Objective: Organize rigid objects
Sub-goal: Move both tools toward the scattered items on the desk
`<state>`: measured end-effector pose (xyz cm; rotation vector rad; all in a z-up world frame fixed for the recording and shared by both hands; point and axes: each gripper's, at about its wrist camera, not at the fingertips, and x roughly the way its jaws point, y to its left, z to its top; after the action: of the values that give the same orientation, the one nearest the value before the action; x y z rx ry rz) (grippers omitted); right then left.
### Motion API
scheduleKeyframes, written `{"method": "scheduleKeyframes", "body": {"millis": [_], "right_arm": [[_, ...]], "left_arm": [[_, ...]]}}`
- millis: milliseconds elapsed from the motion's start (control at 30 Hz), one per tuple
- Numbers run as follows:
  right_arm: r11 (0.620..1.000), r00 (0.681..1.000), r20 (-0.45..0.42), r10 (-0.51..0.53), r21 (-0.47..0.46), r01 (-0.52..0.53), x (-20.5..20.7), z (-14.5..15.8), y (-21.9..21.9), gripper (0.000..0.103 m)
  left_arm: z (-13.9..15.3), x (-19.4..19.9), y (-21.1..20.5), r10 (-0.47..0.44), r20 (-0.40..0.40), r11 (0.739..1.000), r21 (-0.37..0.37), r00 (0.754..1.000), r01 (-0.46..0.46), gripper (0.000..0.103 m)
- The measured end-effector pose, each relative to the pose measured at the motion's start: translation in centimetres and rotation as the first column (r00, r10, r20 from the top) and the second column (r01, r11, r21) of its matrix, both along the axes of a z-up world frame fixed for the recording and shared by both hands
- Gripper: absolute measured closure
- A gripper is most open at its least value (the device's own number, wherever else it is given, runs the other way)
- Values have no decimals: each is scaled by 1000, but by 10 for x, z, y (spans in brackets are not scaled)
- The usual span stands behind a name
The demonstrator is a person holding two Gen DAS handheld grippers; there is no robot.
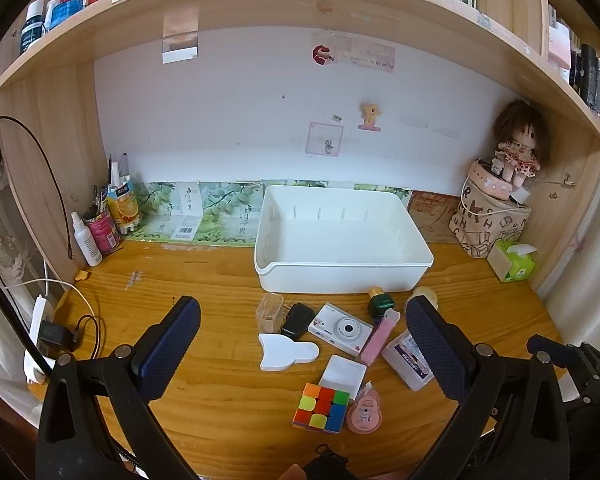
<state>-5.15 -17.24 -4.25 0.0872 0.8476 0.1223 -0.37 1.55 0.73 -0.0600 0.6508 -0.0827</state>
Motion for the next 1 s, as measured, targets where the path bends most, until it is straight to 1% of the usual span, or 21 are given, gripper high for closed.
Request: {"method": "scheduleKeyframes", "body": {"millis": [300,433,833,1000], "right_arm": [[1000,1000,1,-10,-10,10,1,-1,7,0],[1000,1000,-1,-22,-15,22,0,-4,18,0],[995,995,-37,-97,-25,96,-5,-15,40,0],[991,989,-72,-130,-42,127,-11,-21,43,0]], "left_arm": [[-1,4,13,-16,9,1000,-11,1000,16,1],[-2,8,20,-36,3,999,-10,999,36,1],[-9,19,30,-153,-15,988,-37,988,152,1],[-18,25,27,-204,-61,977,-72,977,199,1]]}}
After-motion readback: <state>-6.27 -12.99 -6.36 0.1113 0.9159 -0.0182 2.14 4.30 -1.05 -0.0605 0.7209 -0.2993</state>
